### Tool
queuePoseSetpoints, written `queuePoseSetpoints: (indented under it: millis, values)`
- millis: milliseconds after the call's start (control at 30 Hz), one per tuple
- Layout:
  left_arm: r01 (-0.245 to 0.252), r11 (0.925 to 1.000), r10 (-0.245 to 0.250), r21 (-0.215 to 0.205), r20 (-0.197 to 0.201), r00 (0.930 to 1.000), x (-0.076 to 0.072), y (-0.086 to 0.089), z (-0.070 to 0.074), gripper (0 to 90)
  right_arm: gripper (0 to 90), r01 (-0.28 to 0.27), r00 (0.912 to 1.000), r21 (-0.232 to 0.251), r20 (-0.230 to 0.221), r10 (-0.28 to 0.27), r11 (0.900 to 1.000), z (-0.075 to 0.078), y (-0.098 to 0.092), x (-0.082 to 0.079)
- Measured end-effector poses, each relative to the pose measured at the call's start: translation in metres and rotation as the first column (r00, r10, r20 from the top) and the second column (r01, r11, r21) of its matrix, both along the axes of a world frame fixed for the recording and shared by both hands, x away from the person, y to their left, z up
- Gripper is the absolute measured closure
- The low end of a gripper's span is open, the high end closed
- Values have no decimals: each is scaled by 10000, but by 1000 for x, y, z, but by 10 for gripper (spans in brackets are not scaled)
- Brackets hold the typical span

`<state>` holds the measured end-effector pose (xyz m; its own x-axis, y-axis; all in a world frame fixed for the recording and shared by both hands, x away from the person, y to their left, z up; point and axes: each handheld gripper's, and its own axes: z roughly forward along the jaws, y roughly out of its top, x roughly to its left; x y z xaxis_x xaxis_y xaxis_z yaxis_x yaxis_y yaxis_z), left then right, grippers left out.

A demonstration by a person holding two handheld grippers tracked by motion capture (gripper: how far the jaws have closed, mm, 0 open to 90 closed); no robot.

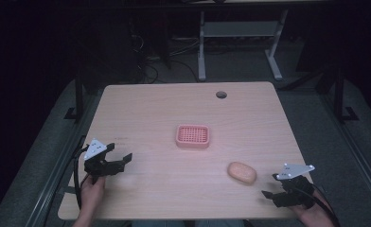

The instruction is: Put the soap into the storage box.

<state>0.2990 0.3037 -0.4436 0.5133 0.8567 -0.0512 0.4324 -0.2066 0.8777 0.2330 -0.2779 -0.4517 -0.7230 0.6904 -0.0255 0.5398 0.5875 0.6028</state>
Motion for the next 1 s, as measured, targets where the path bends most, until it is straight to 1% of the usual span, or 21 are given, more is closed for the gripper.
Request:
queuePoseSetpoints:
  millis: [100,133,167,233,433,600,700,900,1000]
  values:
    - [-15,10000,15,23,13,10000,0,0,0,142,260,-35,10000,-83,-53,35,10000,0,1,1]
    - [18,9999,-18,114,-16,10000,0,0,0,142,259,-48,10000,-41,-57,48,10000,0,1,1]
    - [0,10000,1,72,-43,10000,0,0,-1,143,258,-42,9999,1,-114,42,10000,0,1,2]
    - [7,10000,-6,69,-62,10000,1,0,-1,143,258,-61,9999,-48,-85,61,10000,0,1,2]
    - [19,10000,-19,83,-13,10000,0,0,0,143,251,-165,9999,38,13,164,9999,3,5,1]
    - [-7,10000,6,41,75,10000,0,0,0,143,252,-214,9997,-37,92,214,9998,4,7,1]
    - [-12,10000,12,58,25,10000,0,0,0,143,252,-250,9996,-67,154,251,9997,5,8,0]
    - [25,9999,-25,134,15,10000,0,0,0,143,252,-363,9993,-154,116,364,9992,6,10,2]
    - [-1,9999,1,134,-1,10000,0,0,0,143,251,-417,9989,-167,208,421,9990,9,12,4]
